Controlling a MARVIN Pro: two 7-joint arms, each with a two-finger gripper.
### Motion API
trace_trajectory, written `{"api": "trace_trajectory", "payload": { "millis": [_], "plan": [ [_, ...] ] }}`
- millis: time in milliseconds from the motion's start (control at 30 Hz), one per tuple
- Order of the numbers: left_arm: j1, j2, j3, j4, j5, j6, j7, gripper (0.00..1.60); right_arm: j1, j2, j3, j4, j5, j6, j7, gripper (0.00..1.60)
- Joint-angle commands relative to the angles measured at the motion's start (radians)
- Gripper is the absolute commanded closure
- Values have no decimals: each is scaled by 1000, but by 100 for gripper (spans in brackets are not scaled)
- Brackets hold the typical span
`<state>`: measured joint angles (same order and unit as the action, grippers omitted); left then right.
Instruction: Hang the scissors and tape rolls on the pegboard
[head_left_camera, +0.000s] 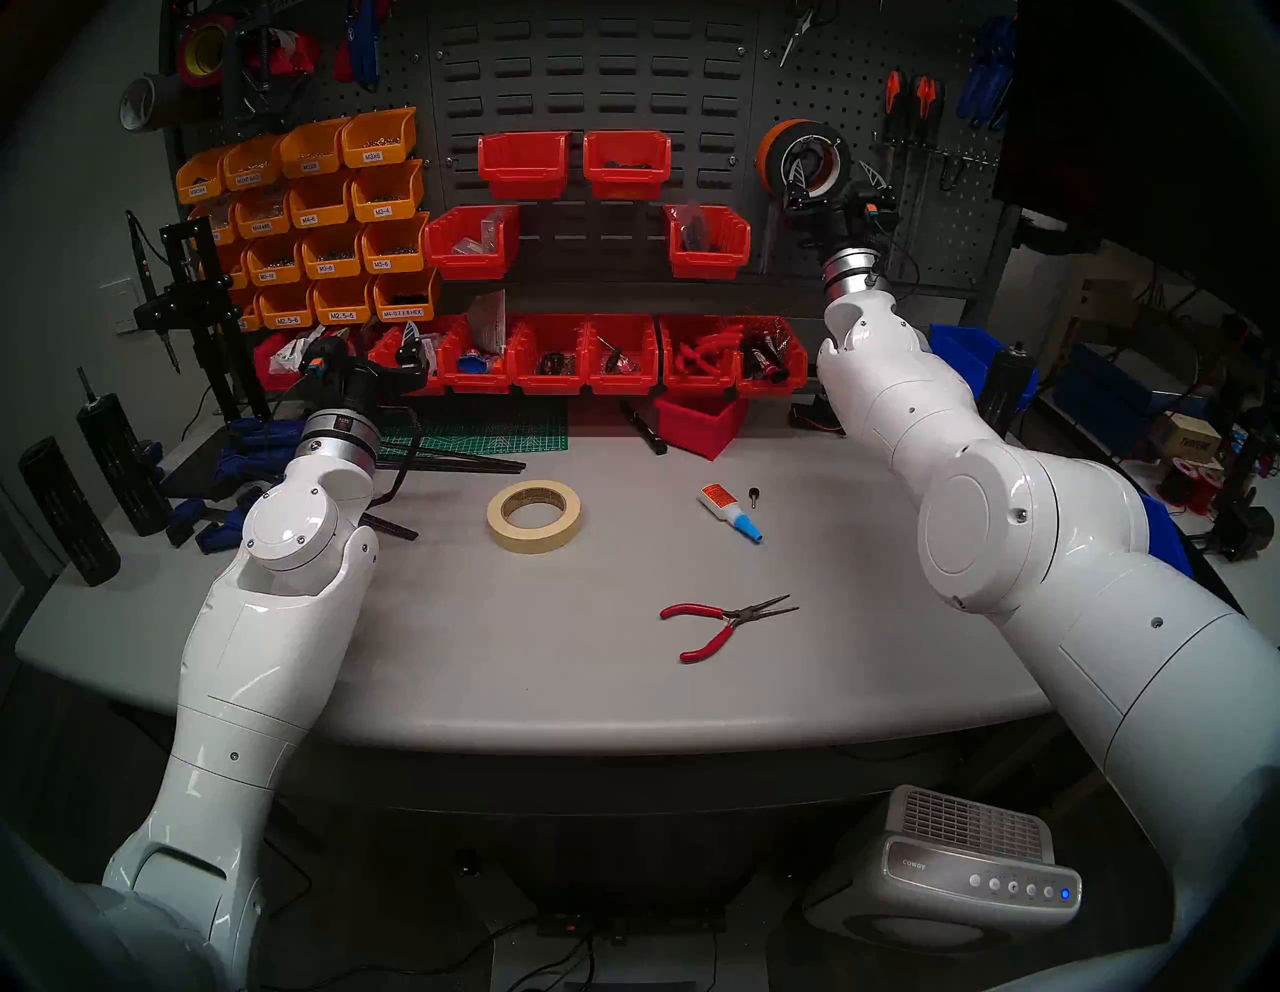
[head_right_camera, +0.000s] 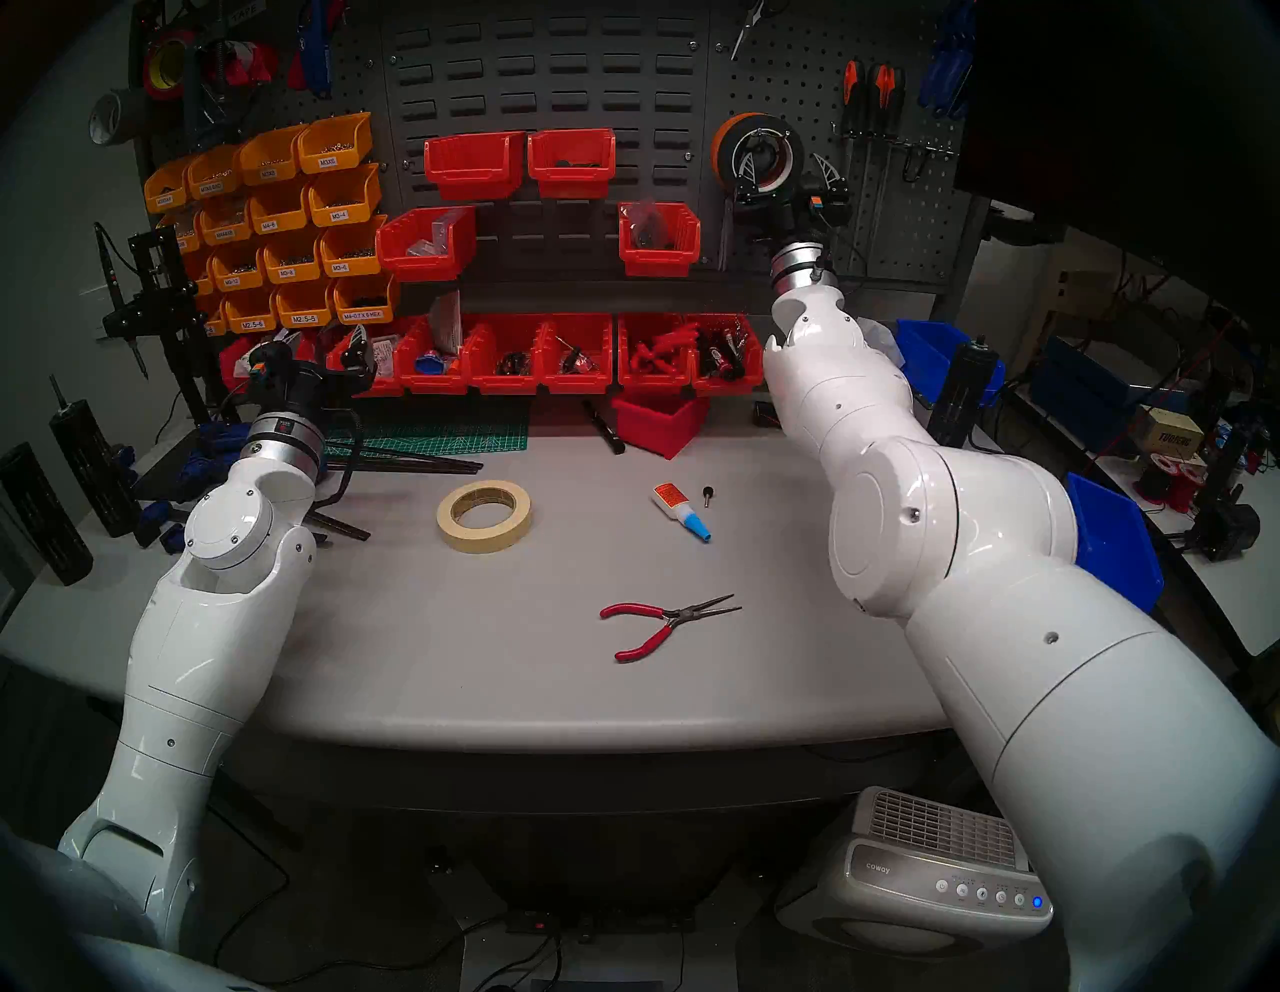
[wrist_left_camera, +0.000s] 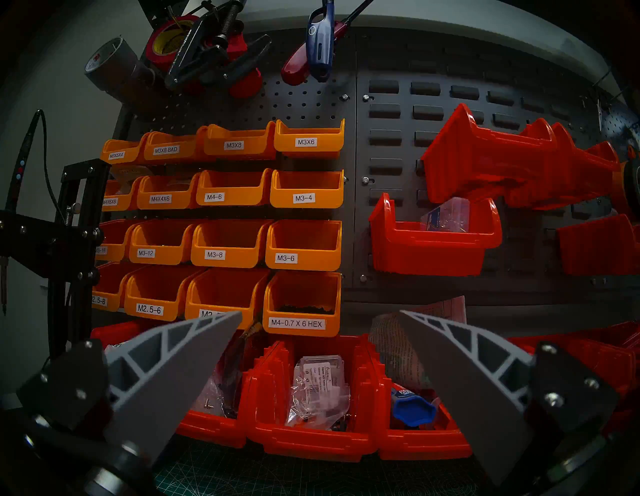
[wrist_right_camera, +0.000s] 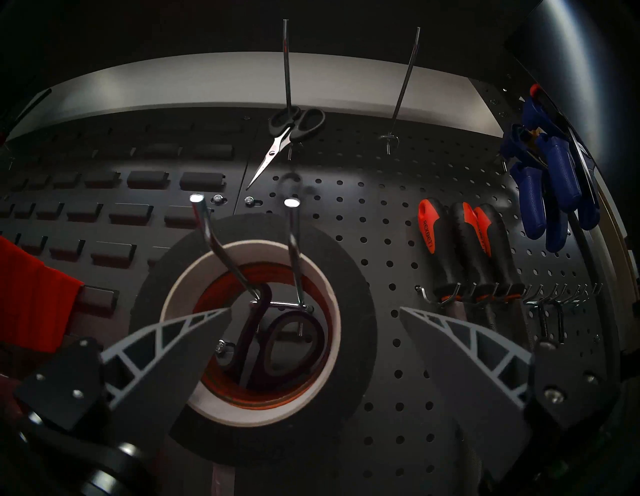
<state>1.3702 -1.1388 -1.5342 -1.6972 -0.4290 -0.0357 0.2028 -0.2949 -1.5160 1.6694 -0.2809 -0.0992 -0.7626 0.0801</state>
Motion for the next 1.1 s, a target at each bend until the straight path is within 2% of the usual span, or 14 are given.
{"api": "trace_trajectory", "payload": {
  "millis": [0,333,733,1067],
  "plan": [
    [-35,1,-9,-30,0,-16,-2,0,30,-5,10,-54,15,-57,8,0],
    [-35,1,-9,-30,0,-16,-2,0,-24,-17,27,-128,50,-109,57,0],
    [-35,2,-9,-30,0,-16,-2,0,-141,-28,40,-255,82,-73,113,0],
    [-35,2,-9,-30,0,-14,-2,0,-234,-40,46,-358,108,-71,149,0]
  ]
}}
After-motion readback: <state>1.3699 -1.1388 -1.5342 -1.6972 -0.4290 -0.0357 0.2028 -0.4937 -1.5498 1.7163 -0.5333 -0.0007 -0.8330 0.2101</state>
